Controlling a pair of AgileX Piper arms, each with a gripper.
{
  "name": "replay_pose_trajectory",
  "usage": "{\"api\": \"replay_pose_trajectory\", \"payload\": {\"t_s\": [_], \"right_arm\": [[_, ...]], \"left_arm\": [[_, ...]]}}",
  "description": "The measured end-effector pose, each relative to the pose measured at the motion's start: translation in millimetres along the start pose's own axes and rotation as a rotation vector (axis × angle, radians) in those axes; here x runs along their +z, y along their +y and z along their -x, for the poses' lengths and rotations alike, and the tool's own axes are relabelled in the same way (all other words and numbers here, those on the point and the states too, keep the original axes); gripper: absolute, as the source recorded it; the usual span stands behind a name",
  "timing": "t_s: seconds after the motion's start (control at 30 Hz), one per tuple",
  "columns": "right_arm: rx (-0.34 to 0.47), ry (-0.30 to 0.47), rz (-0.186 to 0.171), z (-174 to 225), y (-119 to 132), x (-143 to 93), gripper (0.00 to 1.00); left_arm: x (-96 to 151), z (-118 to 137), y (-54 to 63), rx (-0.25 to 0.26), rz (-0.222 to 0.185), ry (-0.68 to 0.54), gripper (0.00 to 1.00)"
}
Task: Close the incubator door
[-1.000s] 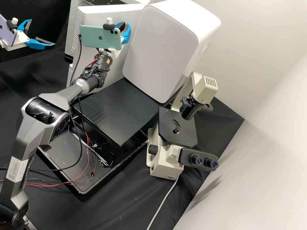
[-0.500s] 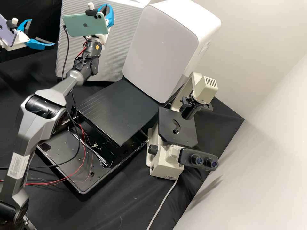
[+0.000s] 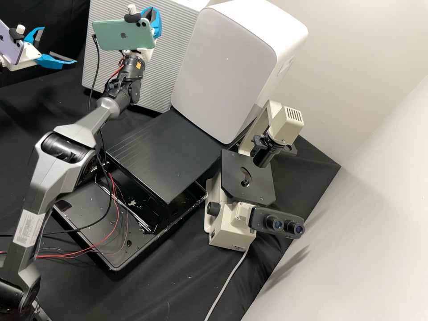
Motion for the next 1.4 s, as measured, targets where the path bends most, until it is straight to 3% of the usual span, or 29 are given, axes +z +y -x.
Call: {"api": "replay_pose_trajectory", "payload": {"t_s": [0.5,0.63,0.8,0.83,0.87,0.9,1.03,1.23,1.3,1.4], "right_arm": [[-0.022,-0.014,-0.019,0.4,-5.6,3.4,0.00],[-0.051,-0.044,-0.038,13.6,-15.9,6.7,0.00],[-0.069,-0.066,-0.030,43.7,-21.9,4.5,0.00],[-0.064,-0.076,-0.015,53.6,-22.4,3.8,1.00],[-0.060,-0.085,-0.017,58.1,-21.6,3.6,1.00],[-0.027,-0.103,0.009,68.2,-17.3,1.8,1.00],[0.083,-0.201,0.040,95.2,-9.3,-0.6,1.00],[0.185,-0.231,0.058,140.5,-7.2,-3.2,1.00],[0.193,-0.199,0.040,156.8,-7.2,-2.2,1.00],[0.210,-0.146,-0.019,181.3,-4.6,4.2,1.00]], "left_arm": [[0.0,0.0,0.0,0.000,0.000,0.000,1.00],[0.0,0.0,0.0,0.000,0.000,0.000,1.00],[0.0,0.0,0.0,0.000,0.000,0.000,1.00],[0.0,0.0,0.0,0.000,0.000,0.000,1.00],[0.0,0.0,0.0,0.000,0.000,0.000,1.00],[0.0,0.0,0.0,0.000,0.000,0.000,1.00],[0.0,0.0,0.0,0.000,0.000,0.000,1.00],[0.0,0.0,0.0,0.000,0.000,0.000,1.00],[0.0,0.0,0.0,0.000,0.000,0.000,1.00],[0.0,0.0,0.0,0.000,0.000,0.000,1.00]]}}
